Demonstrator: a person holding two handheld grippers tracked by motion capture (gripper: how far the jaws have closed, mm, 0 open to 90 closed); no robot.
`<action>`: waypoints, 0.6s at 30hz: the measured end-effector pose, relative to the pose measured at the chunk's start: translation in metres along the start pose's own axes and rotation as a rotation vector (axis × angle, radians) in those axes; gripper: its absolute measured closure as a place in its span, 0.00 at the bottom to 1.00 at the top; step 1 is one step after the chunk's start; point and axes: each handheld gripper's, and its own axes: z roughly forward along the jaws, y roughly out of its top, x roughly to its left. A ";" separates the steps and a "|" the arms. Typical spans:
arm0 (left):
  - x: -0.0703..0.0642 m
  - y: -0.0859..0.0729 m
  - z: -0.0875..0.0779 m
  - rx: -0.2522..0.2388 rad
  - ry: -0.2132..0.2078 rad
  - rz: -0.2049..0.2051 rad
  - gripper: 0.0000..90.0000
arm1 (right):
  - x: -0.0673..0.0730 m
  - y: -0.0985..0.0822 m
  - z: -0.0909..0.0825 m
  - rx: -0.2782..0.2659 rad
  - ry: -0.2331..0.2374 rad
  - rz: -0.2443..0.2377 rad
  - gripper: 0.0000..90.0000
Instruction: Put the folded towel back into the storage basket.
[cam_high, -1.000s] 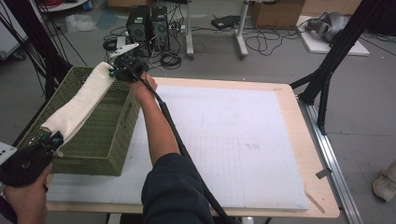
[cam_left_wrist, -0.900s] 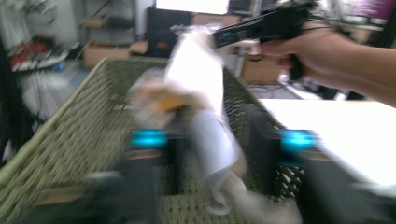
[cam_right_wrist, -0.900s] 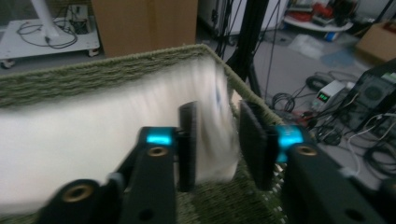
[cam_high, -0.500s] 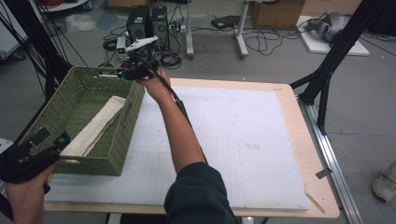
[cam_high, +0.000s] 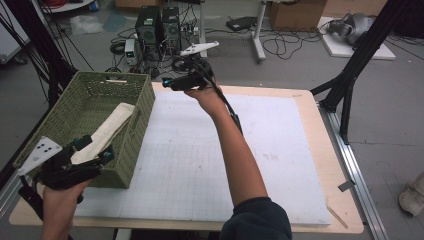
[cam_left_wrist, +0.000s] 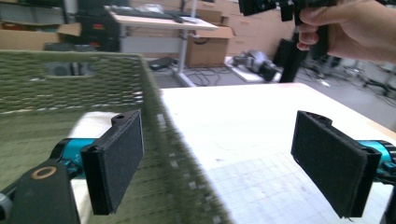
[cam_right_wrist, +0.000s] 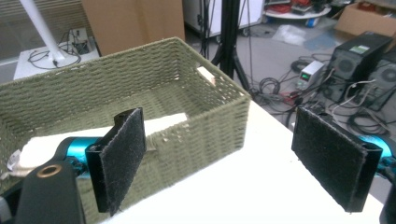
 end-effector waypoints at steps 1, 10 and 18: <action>-0.003 0.000 0.003 0.006 -0.016 0.009 0.19 | -0.001 -0.002 -0.006 0.001 -0.001 0.000 0.18; -0.026 -0.001 0.026 0.019 -0.119 0.042 0.19 | -0.012 -0.022 -0.064 -0.026 -0.051 -0.006 0.18; -0.047 -0.004 0.053 0.035 -0.216 0.071 0.20 | -0.018 -0.048 -0.116 -0.037 -0.103 -0.018 0.18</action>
